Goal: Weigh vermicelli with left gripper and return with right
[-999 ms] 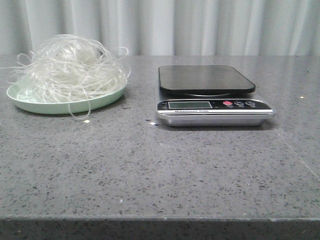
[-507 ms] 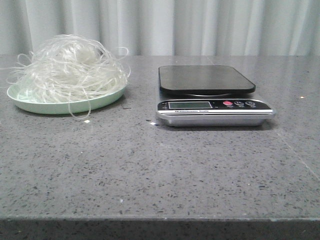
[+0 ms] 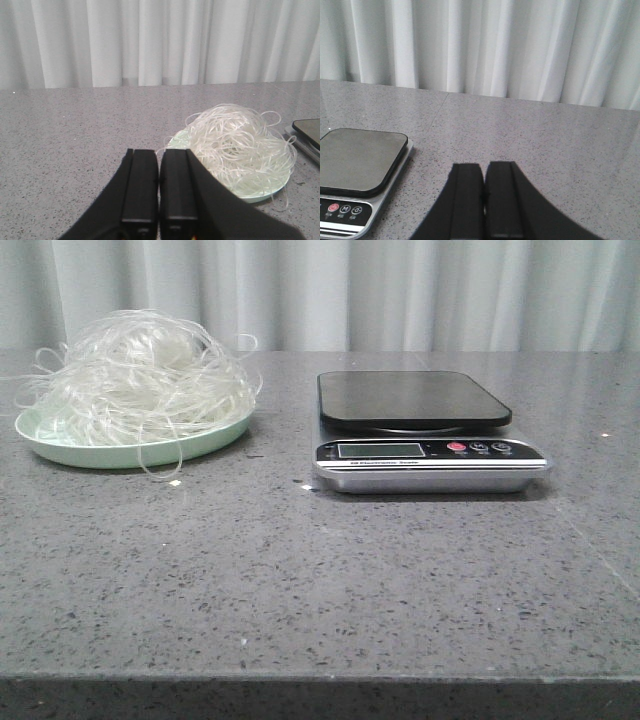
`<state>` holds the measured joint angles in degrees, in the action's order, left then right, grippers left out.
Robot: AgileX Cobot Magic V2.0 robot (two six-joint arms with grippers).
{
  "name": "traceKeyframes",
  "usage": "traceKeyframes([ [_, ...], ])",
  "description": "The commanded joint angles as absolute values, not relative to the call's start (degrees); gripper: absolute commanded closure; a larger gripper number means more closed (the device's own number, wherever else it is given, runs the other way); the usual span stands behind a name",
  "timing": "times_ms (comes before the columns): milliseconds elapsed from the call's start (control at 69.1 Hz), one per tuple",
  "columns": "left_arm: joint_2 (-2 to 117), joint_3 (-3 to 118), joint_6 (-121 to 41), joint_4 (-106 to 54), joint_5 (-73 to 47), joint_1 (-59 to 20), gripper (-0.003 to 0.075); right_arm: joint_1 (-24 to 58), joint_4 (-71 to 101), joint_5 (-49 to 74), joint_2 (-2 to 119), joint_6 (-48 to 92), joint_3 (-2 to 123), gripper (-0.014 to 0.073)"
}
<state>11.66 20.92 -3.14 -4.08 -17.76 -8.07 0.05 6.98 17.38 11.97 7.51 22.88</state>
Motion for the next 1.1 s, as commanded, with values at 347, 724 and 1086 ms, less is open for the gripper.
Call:
traceKeyframes([
  [347,12.23,22.43,-2.63,-4.69,-12.89,-8.05,0.0583,0.14,6.02,13.34,12.52,7.93,24.29,0.0442],
  [724,12.23,22.43,-2.63,-4.69,-12.89,-8.05,0.0583,0.14,6.02,13.34,12.52,7.93,24.29,0.0442],
  [1086,10.24,20.97,-4.93,-0.51,-12.20,-5.36,0.0584,0.14,6.02,13.29,12.52,7.93,24.29,0.0442],
])
